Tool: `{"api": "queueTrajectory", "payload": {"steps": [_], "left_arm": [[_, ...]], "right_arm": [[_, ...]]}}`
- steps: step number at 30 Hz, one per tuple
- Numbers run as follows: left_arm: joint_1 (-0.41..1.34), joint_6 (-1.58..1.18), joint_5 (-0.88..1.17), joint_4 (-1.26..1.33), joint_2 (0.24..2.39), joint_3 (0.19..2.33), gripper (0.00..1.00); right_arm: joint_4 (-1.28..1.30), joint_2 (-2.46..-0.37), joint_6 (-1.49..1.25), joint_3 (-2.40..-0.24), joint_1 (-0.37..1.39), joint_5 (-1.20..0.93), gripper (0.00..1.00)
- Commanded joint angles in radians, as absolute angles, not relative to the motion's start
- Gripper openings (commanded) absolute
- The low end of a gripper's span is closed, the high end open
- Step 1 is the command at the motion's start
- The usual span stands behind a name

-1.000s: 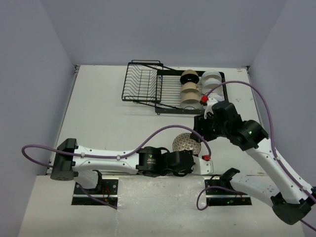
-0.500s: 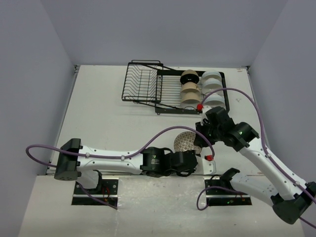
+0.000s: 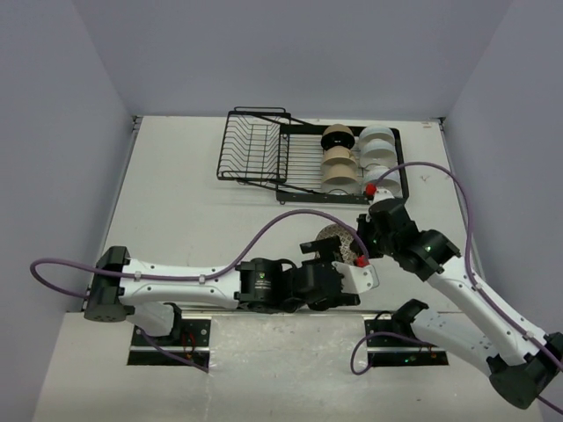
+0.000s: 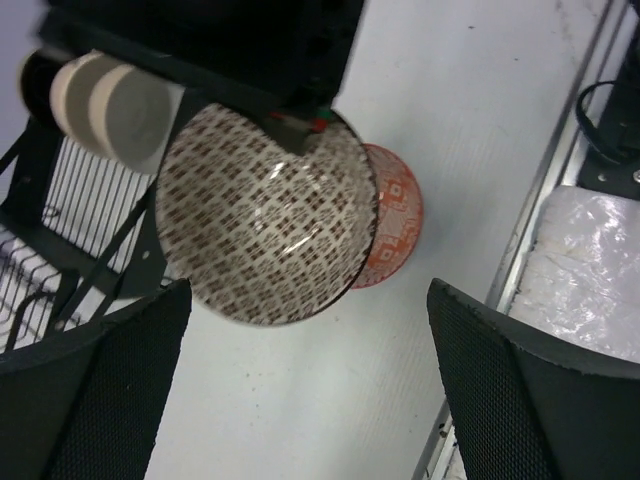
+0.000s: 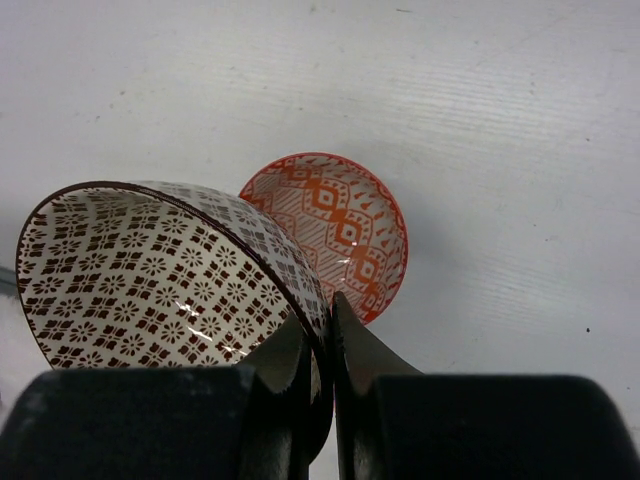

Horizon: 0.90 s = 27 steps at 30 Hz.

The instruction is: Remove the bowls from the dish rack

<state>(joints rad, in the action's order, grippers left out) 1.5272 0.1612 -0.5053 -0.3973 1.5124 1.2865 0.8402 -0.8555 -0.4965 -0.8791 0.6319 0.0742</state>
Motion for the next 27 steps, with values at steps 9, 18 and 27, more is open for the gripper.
{"api": "queueTrajectory", "payload": {"steps": [9, 18, 27], "left_arm": [[1.516, -0.302, -1.02, -0.635, 1.204, 1.289, 1.0], [1.238, -0.408, -0.821, -0.485, 1.041, 1.115, 1.0], [1.203, -0.39, -0.712, -0.43, 1.103, 1.1, 1.0]], "right_arm": [[0.574, -0.982, -0.638, -0.744, 0.611, 0.17, 0.0], [0.496, -0.945, -0.696, -0.617, 0.609, 0.153, 0.0], [0.46, -0.933, -0.707, -0.574, 0.607, 0.115, 0.08]]}}
